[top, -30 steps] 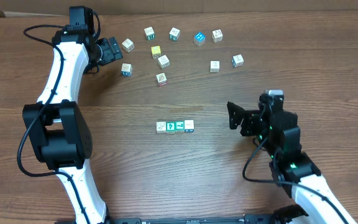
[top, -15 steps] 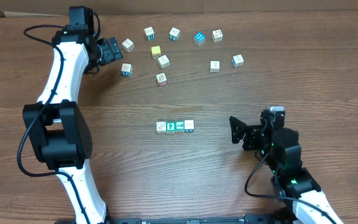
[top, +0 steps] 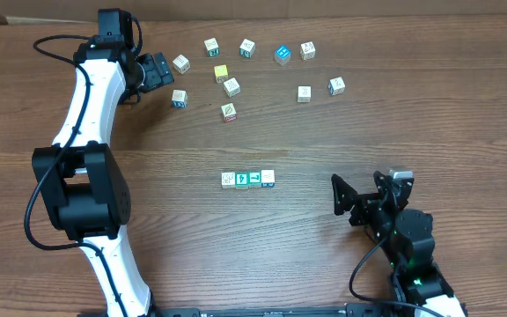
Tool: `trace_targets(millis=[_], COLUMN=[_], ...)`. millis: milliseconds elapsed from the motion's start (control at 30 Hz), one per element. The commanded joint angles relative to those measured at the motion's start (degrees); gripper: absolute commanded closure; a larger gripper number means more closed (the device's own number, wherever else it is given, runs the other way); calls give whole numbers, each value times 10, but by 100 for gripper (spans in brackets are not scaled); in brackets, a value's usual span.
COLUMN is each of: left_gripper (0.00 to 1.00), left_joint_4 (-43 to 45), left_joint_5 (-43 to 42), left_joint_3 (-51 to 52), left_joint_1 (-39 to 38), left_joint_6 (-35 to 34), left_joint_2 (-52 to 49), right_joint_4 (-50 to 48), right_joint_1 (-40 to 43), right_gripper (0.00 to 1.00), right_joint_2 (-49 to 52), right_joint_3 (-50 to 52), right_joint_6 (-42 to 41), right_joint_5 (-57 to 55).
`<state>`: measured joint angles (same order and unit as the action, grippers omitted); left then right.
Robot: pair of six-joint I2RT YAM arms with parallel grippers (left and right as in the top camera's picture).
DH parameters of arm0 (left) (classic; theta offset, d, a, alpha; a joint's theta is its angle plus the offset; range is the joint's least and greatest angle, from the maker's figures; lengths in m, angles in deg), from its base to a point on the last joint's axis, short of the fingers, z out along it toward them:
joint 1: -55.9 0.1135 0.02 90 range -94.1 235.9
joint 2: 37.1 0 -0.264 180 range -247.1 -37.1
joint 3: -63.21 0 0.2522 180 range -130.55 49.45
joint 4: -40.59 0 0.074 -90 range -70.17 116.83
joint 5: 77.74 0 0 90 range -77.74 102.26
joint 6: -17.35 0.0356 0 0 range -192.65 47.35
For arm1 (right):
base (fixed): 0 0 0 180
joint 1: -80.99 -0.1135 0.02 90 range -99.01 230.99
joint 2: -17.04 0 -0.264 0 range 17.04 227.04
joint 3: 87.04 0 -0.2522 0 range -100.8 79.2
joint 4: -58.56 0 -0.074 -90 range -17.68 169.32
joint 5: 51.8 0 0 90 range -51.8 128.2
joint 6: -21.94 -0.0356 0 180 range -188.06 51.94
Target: Form a circle
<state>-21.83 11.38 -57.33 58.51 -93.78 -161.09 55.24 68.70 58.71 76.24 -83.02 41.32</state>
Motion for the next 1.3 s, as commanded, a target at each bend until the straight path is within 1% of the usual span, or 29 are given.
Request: trace_targets(millis=[0,200,833,1000,1267], left_gripper=[0,0,0,0,0], left_joint_4=[0,0,0,0,0], left_joint_5=[-2,-2,-2,-2,-2], left_joint_3=[-7,-7,-7,-7,-7], left_joint_1=[-4,-4,-4,-4,-4], left_joint_6=[-12,-12,-12,-12,-12], left_joint_2=[3,3,3,3,3], right_joint_4=[-7,14,213,218,218], right_joint_1=[5,5,5,5,5], right_gripper=[0,0,0,0,0], right_joint_2=[-26,-56,-187,-223,-247], right_joint_3=[16,25,25,25,25], right_joint_6=[3,5,4,5,4], right_joint_5=[9,4,6,5,5])
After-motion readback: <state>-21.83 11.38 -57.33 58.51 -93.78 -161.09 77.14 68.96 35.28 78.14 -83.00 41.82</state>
